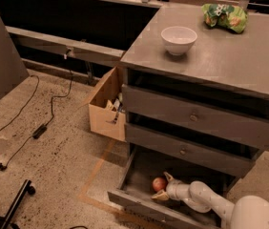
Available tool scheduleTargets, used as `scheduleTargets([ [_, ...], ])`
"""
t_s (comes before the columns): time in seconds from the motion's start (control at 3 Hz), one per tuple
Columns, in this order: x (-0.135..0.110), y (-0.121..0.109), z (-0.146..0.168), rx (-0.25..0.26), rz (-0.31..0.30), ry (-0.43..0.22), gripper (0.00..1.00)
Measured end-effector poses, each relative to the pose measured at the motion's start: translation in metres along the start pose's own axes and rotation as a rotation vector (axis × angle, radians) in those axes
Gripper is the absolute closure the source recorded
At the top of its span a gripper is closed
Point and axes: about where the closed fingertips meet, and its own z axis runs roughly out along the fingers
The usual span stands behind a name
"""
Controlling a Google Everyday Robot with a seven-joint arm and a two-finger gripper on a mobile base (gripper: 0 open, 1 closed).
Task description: Place apple into bottom drawer
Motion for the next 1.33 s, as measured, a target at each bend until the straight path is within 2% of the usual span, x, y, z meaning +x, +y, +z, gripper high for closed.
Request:
scheduleTargets([
  [0.33,0.000,-0.003,-0.005,0.012,0.053,-0.016,0.00],
  [0.67,-0.004,-0.006,-0.027,0.032,0.084,-0.036,0.15],
  [1.0,-0.007,-0.012,-0.060,0.085,0.116,-0.046,0.39],
  [1.33,-0.010,-0.019,-0.112,0.149,0.156,-0.048,0.65],
])
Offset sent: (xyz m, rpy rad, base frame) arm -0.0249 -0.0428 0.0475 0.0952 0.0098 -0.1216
